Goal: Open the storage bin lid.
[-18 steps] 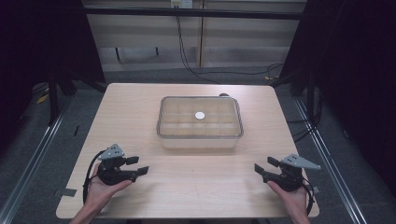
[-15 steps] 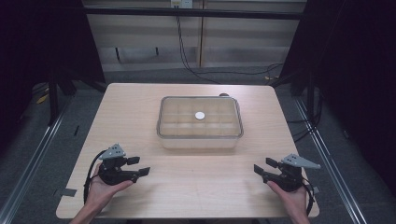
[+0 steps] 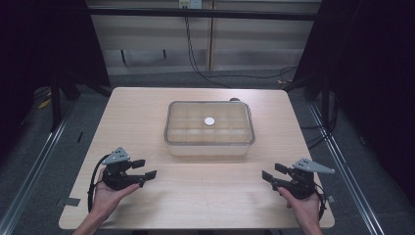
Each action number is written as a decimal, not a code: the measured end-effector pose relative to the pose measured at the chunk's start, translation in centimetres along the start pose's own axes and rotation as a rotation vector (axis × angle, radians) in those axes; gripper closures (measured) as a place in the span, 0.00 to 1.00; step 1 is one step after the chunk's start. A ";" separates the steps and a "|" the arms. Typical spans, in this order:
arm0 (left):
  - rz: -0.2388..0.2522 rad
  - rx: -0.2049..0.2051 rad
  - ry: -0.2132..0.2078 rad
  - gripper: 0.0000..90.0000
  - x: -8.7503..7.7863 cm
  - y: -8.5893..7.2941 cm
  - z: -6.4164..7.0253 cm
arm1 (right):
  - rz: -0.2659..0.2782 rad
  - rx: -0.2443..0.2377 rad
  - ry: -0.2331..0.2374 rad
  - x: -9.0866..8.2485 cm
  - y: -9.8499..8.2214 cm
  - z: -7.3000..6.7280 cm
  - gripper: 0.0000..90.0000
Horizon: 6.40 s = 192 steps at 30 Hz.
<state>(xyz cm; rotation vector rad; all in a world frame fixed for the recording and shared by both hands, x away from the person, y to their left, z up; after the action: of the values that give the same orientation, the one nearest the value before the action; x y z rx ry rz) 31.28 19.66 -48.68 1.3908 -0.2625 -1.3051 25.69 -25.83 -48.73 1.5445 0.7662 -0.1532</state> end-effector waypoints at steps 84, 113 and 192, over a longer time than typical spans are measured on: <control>-0.003 -0.008 0.060 0.27 3.9 10.8 -6.4 | -0.109 -0.006 0.080 10.9 13.4 2.5 0.32; -0.079 -0.093 0.057 0.24 8.3 10.6 -8.7 | -0.198 -0.006 0.000 16.3 13.7 3.9 0.26; 0.052 -0.071 0.018 0.57 8.0 12.5 -7.7 | -0.025 0.124 0.099 14.6 15.9 4.6 0.61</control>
<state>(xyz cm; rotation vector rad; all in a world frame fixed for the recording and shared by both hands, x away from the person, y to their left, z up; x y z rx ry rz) 46.47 13.78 -45.02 1.3270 -0.2360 -1.2472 47.09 -23.57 -43.87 1.6703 0.8678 -0.1467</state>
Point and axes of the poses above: each handheld gripper's, and its own axes: x roughly forward along the jaws, y roughly out of its top, z roughly to its right, the point moved 5 cm from there along x, roughly forward along the jaws, and after that the axes turned 7 degrees about -y, right-handed, at the moved point
